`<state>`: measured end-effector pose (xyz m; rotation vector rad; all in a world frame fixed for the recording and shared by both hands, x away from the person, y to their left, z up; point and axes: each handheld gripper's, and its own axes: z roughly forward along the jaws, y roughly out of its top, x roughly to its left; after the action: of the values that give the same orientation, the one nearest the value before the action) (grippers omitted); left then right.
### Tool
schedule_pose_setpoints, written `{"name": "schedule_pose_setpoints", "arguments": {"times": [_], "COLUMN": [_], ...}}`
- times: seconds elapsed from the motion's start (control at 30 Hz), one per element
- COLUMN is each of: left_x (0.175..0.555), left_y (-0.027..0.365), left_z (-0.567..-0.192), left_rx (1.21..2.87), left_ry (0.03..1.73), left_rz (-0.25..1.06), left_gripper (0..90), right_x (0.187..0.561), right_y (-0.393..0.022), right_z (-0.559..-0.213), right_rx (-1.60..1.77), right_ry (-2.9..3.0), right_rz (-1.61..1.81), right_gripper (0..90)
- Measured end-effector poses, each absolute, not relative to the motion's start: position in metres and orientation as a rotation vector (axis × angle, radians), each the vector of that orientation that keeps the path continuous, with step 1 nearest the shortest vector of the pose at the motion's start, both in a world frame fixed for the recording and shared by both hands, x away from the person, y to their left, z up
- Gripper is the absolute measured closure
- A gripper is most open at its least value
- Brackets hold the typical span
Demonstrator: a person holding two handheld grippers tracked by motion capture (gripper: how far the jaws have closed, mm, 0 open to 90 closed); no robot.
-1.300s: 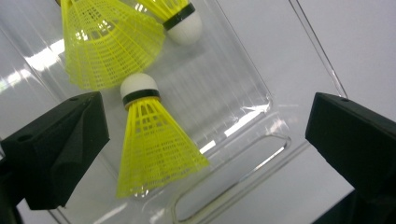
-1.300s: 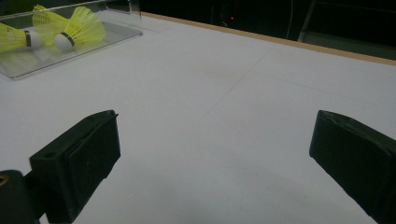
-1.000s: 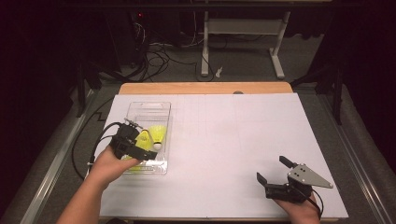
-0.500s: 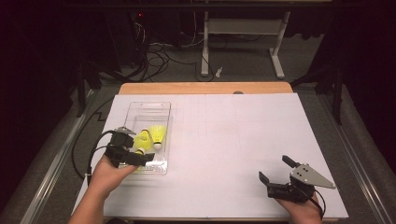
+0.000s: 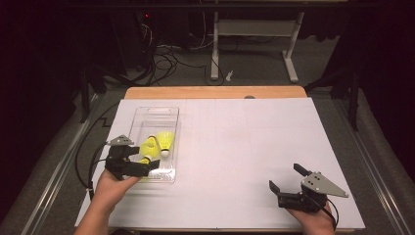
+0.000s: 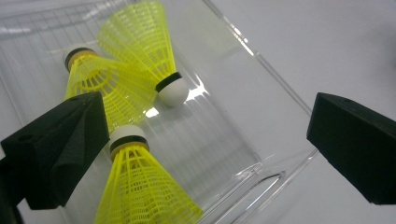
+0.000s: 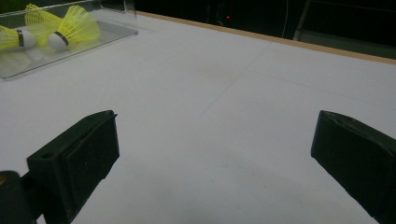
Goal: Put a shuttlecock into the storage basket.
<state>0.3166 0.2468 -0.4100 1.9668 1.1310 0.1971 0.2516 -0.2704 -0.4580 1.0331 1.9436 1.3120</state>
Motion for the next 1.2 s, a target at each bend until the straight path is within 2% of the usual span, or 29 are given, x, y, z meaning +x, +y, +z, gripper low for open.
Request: {"name": "schedule_pose_setpoints", "arguments": {"times": [0.33,0.53,0.93,1.2], "left_x": [0.303,0.289,0.261,0.264], "left_y": [0.256,0.254,0.242,0.238], "left_z": [-0.41,-0.408,-0.422,-0.427], "left_rx": [1.808,1.733,1.737,1.76], "left_ry": [1.049,0.943,0.836,0.853], "left_rz": [0.326,0.463,0.519,0.47], "left_gripper": [0.7,1.0,0.3,0.2], "right_x": [0.251,0.251,0.252,0.251], "right_y": [-0.266,-0.266,-0.266,-0.268], "right_z": [-0.458,-0.459,-0.461,-0.459], "right_rx": [1.023,1.025,1.017,1.009], "right_ry": [1.948,1.943,1.947,1.934], "right_rz": [1.32,1.321,1.316,1.322], "right_gripper": [1.2,0.4,0.4,0.4]}}
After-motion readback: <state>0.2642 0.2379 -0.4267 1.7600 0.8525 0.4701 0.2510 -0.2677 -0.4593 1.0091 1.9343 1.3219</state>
